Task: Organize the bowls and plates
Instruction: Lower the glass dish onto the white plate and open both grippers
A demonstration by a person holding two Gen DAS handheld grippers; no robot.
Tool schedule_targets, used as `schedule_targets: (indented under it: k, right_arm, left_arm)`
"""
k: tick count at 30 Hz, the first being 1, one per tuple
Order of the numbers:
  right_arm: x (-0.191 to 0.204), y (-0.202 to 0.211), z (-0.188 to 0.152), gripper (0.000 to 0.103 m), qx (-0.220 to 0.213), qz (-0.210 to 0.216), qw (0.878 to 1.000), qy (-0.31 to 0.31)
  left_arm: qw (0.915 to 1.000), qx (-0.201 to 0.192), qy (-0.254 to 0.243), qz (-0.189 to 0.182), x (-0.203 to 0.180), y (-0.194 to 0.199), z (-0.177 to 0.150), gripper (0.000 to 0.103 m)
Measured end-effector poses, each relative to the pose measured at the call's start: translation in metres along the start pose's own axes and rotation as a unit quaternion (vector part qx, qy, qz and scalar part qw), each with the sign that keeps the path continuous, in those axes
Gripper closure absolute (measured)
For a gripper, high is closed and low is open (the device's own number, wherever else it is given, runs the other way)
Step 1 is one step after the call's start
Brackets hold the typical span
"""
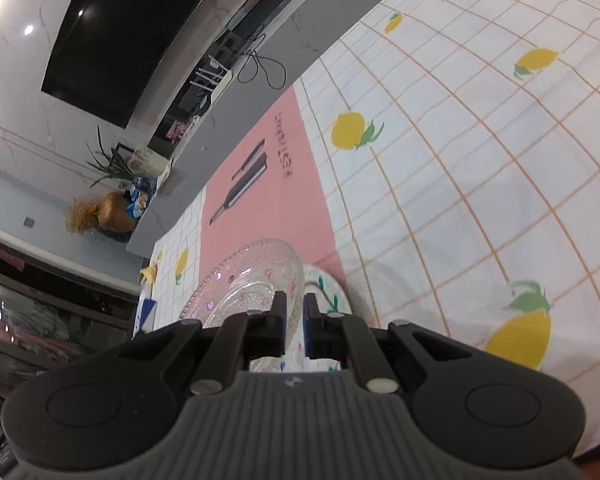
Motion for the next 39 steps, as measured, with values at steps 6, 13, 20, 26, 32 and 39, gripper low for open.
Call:
schedule_targets:
  k: [6,13,20,26,32,39]
  right_arm:
    - [0.004,-0.012,-0.013,0.097,0.016,-0.016,0.999,0.029]
    - [0.002,-0.025,-0.015,0.097,0.015,-0.046,0.997,0.053]
    - [-0.004,-0.037,-0.018,0.096,0.025,-0.083,0.993,0.078]
    - [-0.008,-0.040,-0.020,0.095,0.032,-0.100,0.991,0.084]
    - [-0.008,-0.044,-0.021,0.094,0.037,-0.109,0.989,0.092]
    - [-0.006,-0.046,-0.022,0.093,0.042,-0.114,0.987,0.102]
  left_arm:
    - [0.9998,-0.001,0.017,-0.009,0.021,-0.008,-0.005,0.096]
    - [0.9997,0.006,0.011,-0.019,0.028,-0.027,-0.009,0.096]
    - [0.9996,0.021,0.016,-0.011,0.032,-0.042,-0.013,0.096]
    - [0.9998,0.018,0.004,-0.001,0.031,-0.045,-0.015,0.096]
    - [0.9999,0.004,-0.010,0.003,0.026,-0.045,-0.012,0.096]
    - [0.9996,0.002,-0.022,0.018,0.030,-0.049,-0.017,0.096]
Point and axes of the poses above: each gripper's, at about its wrist camera, not at the fingertips, and y roughly against the way its jaws point, x to its left, z to its top, the point moved 6 cm from there along -y, roughly the way its jaws point, and after that the axes turned 14 degrees about z, right-handed, at the moved point
